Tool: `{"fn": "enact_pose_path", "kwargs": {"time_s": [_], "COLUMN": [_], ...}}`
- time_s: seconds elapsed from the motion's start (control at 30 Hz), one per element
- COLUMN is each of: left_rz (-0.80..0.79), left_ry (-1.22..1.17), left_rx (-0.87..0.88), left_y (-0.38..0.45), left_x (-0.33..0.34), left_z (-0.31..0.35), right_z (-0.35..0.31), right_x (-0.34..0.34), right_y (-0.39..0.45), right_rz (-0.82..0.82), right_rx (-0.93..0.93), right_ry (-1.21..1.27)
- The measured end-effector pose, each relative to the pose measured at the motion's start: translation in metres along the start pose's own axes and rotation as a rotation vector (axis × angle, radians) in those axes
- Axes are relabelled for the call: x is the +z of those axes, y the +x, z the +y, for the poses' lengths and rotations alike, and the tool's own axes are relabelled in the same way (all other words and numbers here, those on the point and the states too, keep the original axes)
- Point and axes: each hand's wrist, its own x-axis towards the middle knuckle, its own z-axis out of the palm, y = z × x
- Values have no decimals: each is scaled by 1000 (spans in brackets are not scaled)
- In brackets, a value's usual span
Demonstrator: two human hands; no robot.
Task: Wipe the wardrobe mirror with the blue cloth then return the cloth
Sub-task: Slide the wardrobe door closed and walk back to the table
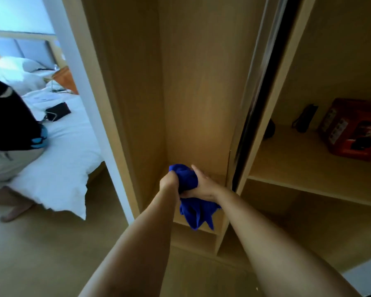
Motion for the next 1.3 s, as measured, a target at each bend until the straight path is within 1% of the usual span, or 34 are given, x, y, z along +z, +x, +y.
{"fn": "enact_pose_path", "kwargs": {"time_s": [0.07,0.13,0.23,0.27,0.37,0.47,0.5,0.57,0.67,0.73,0.8,0.87,0.9,0.97,1.07,1.13,1.2,1.3], "left_rz": [85,119,148,168,258,457,486,427,331,312,263,232,248,341,534,639,724,855], "left_ry": [-112,-157,-164,-164,-151,-141,-123,-22,81,121,109,142,204,416,773,912,951,888], "left_rx": [-27,-11,79,91,90,70,75,119,157,123,55,28,34,45,43,82,129,213], "left_y": [1,4,-12,-21,-41,-50,-56,-67,-86,-96,-106,-114,-117,-118,-116,-117,-119,-121], "left_x": [-27,-53,-89,-102,-145,-198,-216,-247,-297,-332,-371,-407,-422,-458,-508,-542,-572,-611], "left_z": [-1,-6,-20,-24,-33,-45,-49,-55,-58,-56,-55,-54,-54,-55,-59,-59,-55,-49], "right_z": [-1,-7,-27,-37,-67,-97,-108,-129,-165,-190,-218,-248,-260,-289,-328,-354,-378,-411], "right_x": [17,36,63,73,105,140,153,176,212,235,263,293,305,336,376,400,421,449], "right_y": [-5,-9,-10,-10,-13,-20,-22,-27,-34,-35,-37,-38,-40,-43,-49,-54,-57,-59], "right_rz": [-90,-139,-155,-152,-112,-75,-79,-71,-68,-83,-105,-138,-154,-182,-207,-222,-237,-236], "right_rx": [-15,-78,-166,-198,-300,-384,-411,-474,-595,-680,-751,-773,-781,-806,-841,-883,-937,-1022], "right_ry": [61,74,148,129,-74,-270,-336,-429,-490,-535,-572,-570,-570,-563,-489,-450,-456,-507]}}
